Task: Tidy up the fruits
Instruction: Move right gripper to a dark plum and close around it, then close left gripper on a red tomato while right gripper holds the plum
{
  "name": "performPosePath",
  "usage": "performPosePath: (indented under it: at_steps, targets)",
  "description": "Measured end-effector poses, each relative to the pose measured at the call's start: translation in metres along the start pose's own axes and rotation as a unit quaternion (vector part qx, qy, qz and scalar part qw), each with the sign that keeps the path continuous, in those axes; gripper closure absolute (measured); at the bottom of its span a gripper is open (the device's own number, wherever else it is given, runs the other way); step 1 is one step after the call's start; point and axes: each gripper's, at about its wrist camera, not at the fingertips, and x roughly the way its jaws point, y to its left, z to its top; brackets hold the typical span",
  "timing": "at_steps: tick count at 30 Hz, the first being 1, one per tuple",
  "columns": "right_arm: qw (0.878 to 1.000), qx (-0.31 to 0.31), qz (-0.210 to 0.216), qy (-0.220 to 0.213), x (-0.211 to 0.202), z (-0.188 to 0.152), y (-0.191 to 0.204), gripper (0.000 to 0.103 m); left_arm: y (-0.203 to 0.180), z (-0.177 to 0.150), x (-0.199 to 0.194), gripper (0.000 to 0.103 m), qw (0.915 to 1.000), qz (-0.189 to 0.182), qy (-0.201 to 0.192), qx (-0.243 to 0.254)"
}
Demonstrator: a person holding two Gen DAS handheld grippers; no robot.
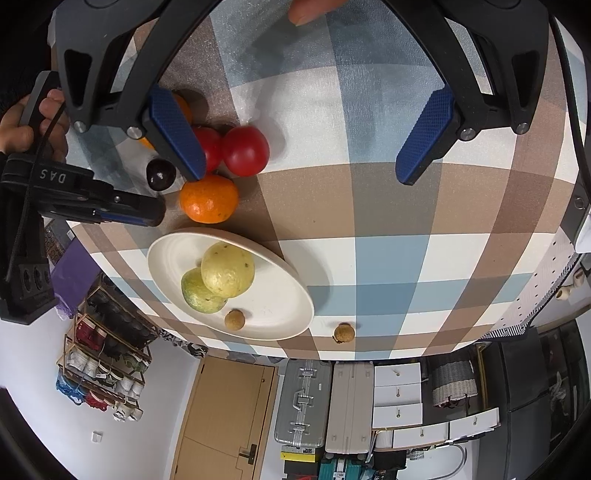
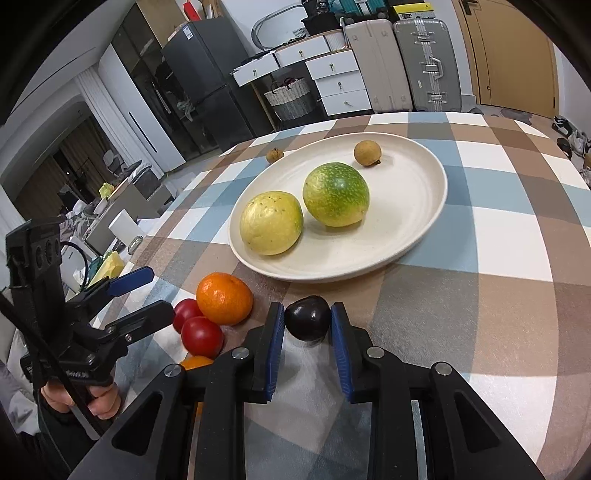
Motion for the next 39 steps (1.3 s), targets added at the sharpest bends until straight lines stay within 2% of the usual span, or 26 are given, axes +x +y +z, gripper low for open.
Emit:
performPosePath:
  at_steps: [6,9,17,19,21,25,30,36,39]
  targets:
    - [1.000,-0.001,0.001,-0.004,-0.004,-0.001,-0.001,0.077,0.003,-0.002,0.007,0.001,0.9997,0.016,0.021,-0.001]
    - [1.000,-0.003,0.000,-0.005,-0.004,-0.001,0.000,0.077,0.005,-0.003,0.009,0.001,0.9996,0.011,0.026,-0.006]
    - [1.000,0.001,0.002,-0.007,-0.008,-0.002,-0.001,0.077,0.015,0.000,0.004,0.001,0.9993,0.029,0.011,-0.020]
    - [1.000,0.001,0.003,-0.007,-0.009,-0.002,-0.001,0.077,0.019,0.001,0.003,0.001,0.9992,0.026,0.010,-0.028]
    - [1.000,0.000,0.003,-0.008,-0.009,-0.002,0.000,0.077,0.017,0.001,0.001,0.001,0.9996,0.007,0.008,-0.027]
    - [1.000,-0.002,0.006,-0.007,-0.009,-0.002,0.001,0.077,0.009,-0.002,0.007,0.001,0.9996,0.020,0.020,-0.004]
    - [1.000,-0.001,0.006,-0.008,-0.010,-0.001,0.000,0.077,0.010,-0.004,0.010,0.005,0.9993,-0.002,0.035,-0.012]
    - [1.000,0.003,0.009,-0.008,-0.011,-0.001,-0.001,0.077,0.009,-0.004,0.010,0.030,0.9966,-0.059,0.054,-0.019]
    - [1.000,0.003,0.009,-0.008,-0.011,-0.001,-0.001,0.077,0.009,-0.005,0.009,0.046,0.9944,-0.086,0.057,-0.021]
